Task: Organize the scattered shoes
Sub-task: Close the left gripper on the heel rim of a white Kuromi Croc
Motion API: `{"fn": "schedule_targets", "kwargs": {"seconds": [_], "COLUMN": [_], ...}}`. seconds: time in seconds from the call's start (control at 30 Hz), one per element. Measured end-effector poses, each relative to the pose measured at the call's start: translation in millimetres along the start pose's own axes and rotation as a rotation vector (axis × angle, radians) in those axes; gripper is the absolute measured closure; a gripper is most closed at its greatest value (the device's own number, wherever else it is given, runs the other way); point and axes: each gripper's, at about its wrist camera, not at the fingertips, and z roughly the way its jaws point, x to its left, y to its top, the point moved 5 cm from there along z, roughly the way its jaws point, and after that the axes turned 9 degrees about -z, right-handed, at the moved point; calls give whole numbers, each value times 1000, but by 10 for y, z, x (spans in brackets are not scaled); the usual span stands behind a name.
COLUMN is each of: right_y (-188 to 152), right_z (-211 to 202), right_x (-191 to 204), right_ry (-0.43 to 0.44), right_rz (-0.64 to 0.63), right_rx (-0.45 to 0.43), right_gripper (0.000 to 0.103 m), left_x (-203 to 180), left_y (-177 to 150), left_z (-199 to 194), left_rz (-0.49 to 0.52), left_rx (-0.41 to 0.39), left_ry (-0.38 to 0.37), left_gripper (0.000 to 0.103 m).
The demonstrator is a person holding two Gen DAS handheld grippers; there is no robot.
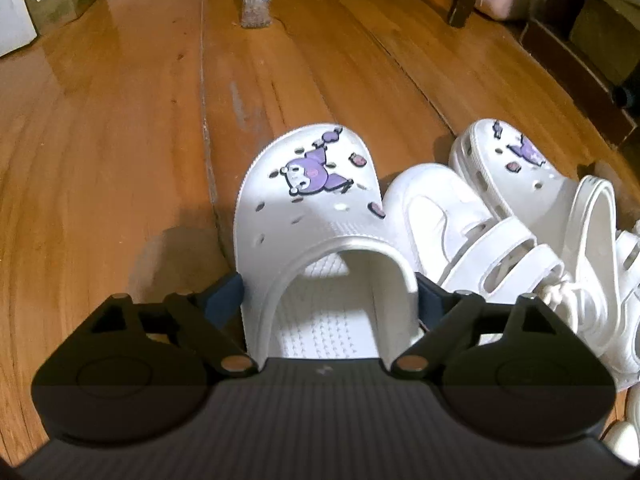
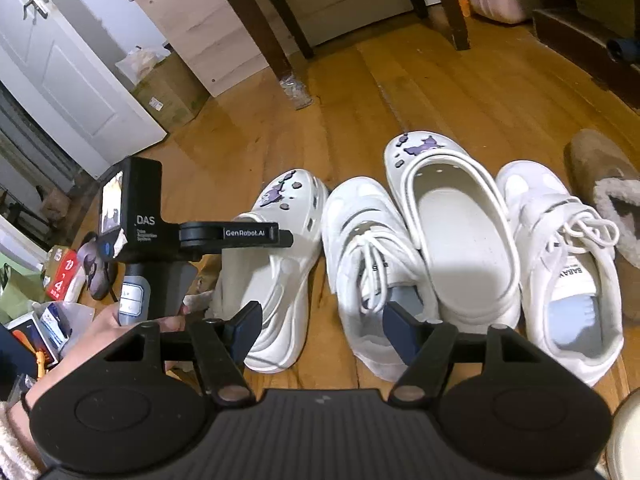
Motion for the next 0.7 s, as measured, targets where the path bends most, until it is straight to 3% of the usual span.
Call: {"fn": "schedule_targets", "kwargs": {"seconds": [0.1, 0.27, 0.43, 0.5, 0.57, 0.7], "right_y": [-29, -84, -108, -108, -105, -104], "right_z": [7, 51, 59, 71, 88, 98], "right_x": [-59, -124, -119, -101, -82, -43], "right_ry": [-16, -10, -22, -20, -17, -11], "right_rz": [9, 38, 21, 17, 18, 12], "right_rx": [-2, 18, 15, 17, 17, 19], "right_gripper": [34, 34, 34, 34, 34, 34], "left_x": [73, 144, 175, 198, 218, 262], "left_y": [37, 84, 56, 18, -2, 9], "left_z": [-69, -267, -395, -406, -405, -359], "left_rz": [-25, -47, 8, 25, 37, 37], "left_rx": [-20, -26, -19, -24, -29, -32], "left_ry": [-68, -152, -158, -149, -132, -107], "left_gripper": [14, 26, 26, 38, 59, 62]}}
